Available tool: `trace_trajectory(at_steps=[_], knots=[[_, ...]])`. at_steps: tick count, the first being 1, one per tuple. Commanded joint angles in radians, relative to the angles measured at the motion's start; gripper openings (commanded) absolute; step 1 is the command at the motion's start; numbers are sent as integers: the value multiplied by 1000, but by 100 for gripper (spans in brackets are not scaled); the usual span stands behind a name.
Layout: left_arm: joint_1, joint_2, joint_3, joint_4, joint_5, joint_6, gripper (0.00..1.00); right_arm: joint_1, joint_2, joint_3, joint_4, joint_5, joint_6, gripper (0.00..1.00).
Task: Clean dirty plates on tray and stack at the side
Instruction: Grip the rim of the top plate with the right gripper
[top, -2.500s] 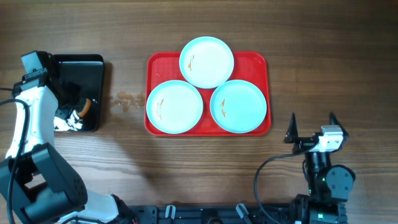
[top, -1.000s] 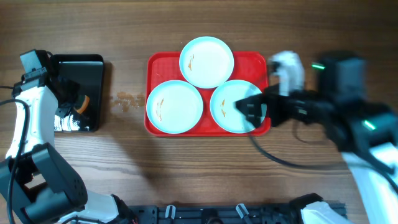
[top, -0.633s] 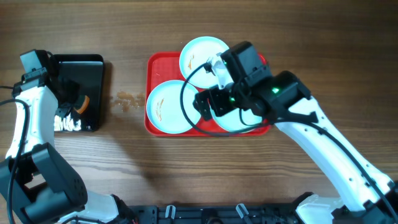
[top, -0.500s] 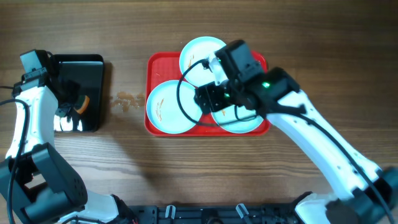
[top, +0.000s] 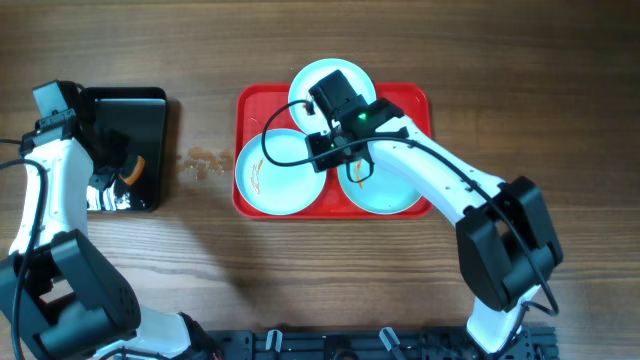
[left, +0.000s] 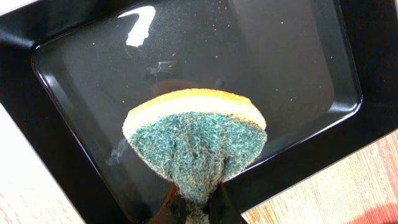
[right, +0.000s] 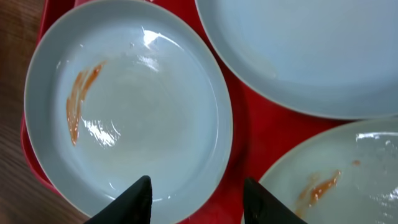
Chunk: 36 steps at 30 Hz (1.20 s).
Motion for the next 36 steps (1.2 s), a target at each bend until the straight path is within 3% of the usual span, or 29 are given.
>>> trace_trajectory(at_steps=[1, 9, 12, 36], knots=[[3, -14, 6, 0, -10, 9, 6, 2, 52, 18, 41, 39, 19, 45], [3, -14, 6, -3, -10, 9, 7, 2, 95, 17, 62, 40, 23, 40], [3, -14, 6, -3, -10, 9, 8, 2, 96, 15, 64, 43, 23, 34], [3, -14, 6, -4, -10, 10, 4, 2, 130, -39, 131, 68, 47, 32]])
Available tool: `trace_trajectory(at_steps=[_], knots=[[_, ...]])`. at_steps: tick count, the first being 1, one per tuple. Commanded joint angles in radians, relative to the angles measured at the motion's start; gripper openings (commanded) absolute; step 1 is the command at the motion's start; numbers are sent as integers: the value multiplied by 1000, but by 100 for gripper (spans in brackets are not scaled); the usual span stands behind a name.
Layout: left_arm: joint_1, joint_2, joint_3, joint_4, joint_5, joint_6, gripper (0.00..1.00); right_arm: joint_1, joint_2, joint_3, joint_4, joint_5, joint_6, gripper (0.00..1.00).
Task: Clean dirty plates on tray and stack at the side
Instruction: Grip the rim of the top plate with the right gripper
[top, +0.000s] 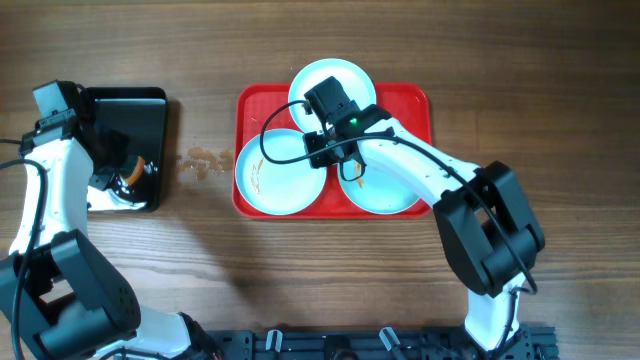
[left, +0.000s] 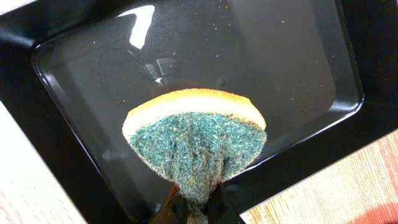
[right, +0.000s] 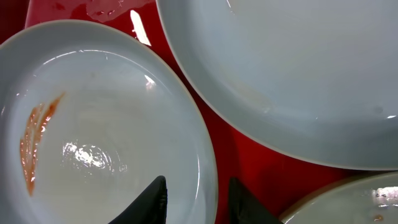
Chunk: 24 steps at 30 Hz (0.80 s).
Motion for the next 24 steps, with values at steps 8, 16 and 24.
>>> trace_trajectory(at_steps=[8, 16, 24], knots=[[3, -14, 6, -1, -10, 9, 4, 3, 54, -10, -1, 20, 11, 32], [3, -14, 6, -8, -10, 8, 4, 3, 55, -10, 1, 21, 42, 8], [3, -14, 6, -16, -10, 8, 4, 3, 55, -10, -8, 21, 48, 14]])
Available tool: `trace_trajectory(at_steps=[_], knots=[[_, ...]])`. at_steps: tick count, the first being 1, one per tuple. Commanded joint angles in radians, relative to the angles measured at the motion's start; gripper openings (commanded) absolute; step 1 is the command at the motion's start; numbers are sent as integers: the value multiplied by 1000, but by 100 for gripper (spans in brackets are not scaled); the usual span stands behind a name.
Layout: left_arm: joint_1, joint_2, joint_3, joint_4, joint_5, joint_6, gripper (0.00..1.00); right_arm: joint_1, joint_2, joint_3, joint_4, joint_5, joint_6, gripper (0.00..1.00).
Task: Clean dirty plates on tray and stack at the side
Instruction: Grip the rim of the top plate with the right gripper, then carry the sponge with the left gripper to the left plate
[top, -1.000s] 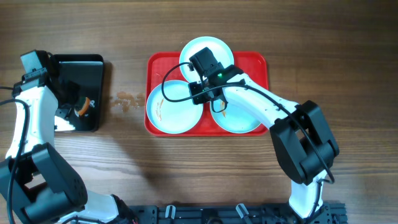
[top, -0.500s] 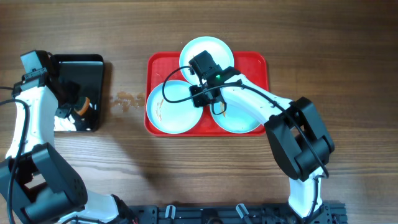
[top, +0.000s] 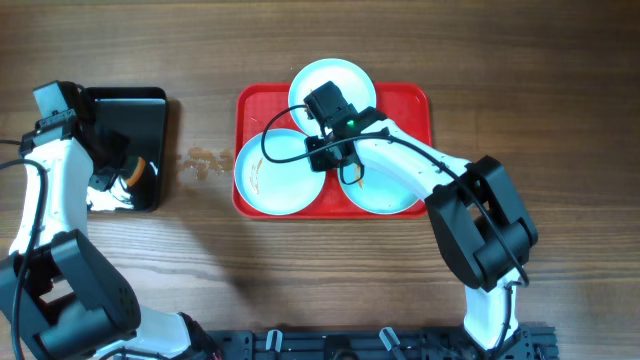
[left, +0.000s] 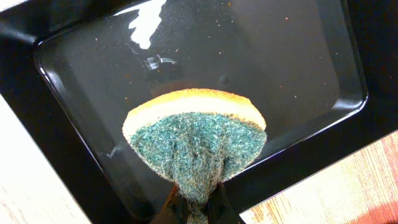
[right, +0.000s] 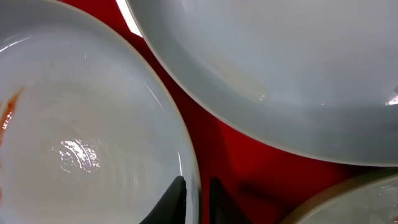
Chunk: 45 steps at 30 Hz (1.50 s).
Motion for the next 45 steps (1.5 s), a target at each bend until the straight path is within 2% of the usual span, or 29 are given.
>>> trace_trajectory(at_steps=[1, 6, 7, 9, 11, 14, 19, 22, 28, 30, 33, 35, 37, 39, 41, 45], knots=[[3, -14, 6, -5, -10, 8, 4, 2, 20, -4, -4, 11, 11, 15], [3, -14, 6, -5, -10, 8, 4, 3, 23, -19, -1, 10, 11, 23], [3, -14, 6, -5, -10, 8, 4, 3, 25, -22, 0, 10, 11, 22], [3, -14, 6, -5, -10, 8, 4, 2, 27, -23, 3, 11, 2, 13], [3, -14, 6, -5, -9, 8, 4, 2, 27, -23, 13, 9, 3, 13], [3, -14, 6, -5, 16, 8, 4, 2, 27, -23, 23, -25, 4, 4], [3, -14, 6, -3, 101, 9, 4, 2, 31, -23, 24, -34, 42, 5], [2, -14, 6, 8, 193, 100, 4, 3, 40, -23, 40, -34, 89, 4], [-5, -14, 6, -3, 523, 304, 4, 3, 44, -23, 55, -35, 90, 4], [-19, -14, 6, -9, 576, 338, 4, 2, 44, -23, 56, -34, 88, 4], [-53, -14, 6, -8, 539, 400, 4, 3, 44, -23, 55, -35, 86, 4], [-63, -14, 6, -6, 497, 398, 4, 2, 44, -23, 51, -43, 90, 10], [-69, -14, 6, -17, 577, 403, 4, 2, 44, -23, 45, -50, 89, 11], [-84, -14, 6, -19, 685, 468, 4, 2, 44, -23, 47, -49, 89, 6], [-114, -14, 6, -18, 689, 507, 4, 2, 44, -23, 48, -49, 89, 4], [-180, -14, 6, -32, 681, 506, 4, 2, 44, -23, 39, -49, 85, 4]])
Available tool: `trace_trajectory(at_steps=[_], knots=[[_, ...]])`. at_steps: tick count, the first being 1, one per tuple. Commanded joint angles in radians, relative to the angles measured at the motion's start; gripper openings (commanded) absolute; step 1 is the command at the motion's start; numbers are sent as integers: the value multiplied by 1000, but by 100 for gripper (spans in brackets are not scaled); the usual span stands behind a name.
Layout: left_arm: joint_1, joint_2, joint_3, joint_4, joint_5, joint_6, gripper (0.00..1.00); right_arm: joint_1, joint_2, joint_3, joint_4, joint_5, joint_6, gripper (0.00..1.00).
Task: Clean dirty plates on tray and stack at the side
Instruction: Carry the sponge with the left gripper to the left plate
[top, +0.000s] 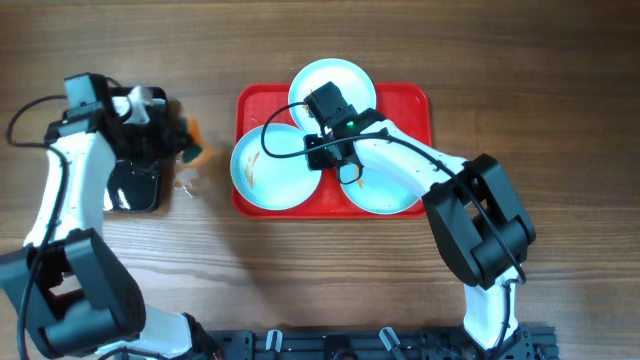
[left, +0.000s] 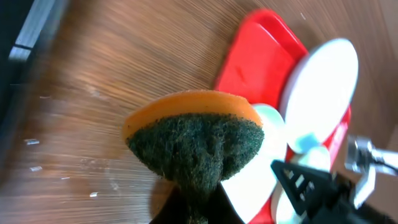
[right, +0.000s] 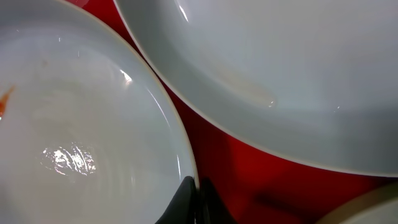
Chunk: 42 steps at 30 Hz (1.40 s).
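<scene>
Three white plates lie on the red tray (top: 415, 100). The left plate (top: 268, 172) carries an orange smear, and my right gripper (right: 195, 190) is shut on its right rim. The top plate (top: 335, 80) looks clean; the right plate (top: 390, 195) is smeared under the arm. The left gripper (left: 194, 208) is shut on the orange and green sponge (left: 193, 134). In the overhead view the sponge (top: 192, 140) hangs over the wood between the black tray and the red tray.
The black tray (top: 135, 185) of water stands at the left, partly under my left arm. Small crumbs (top: 185, 185) lie on the wood beside it. The right arm reaches across the right plate. Bare wood lies to the right of the red tray.
My left gripper has left the black tray with the sponge and now hangs over the wood near the red tray. The right jaws have closed from a narrow gap onto the left plate's rim.
The sponge was held over the water in the black tray at all three earlier moments. Meanwhile my right gripper stood open over the left plate's rim, then lower and narrower each time. Now it grips that rim, and the sponge is out beside the red tray.
</scene>
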Motion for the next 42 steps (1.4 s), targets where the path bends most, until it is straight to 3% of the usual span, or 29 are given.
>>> trace_trajectory(at_steps=[1, 12, 17, 38, 42], knots=[[-85, -14, 6, -15, 55, 55, 4, 4, 31, -15, -9, -21, 3, 4], [-355, 39, 4, 2, -126, -33, 4, 0, 18, 8, -82, -18, 4, 4], [-439, 127, 4, 29, -142, -78, 4, -5, 18, 14, -98, -18, 7, 4], [-599, 305, 4, 151, -195, -193, 4, -51, 18, 14, -125, -22, 48, 4], [-608, 328, 4, 149, -296, -193, 4, -51, 18, 14, -126, -22, 48, 5]])
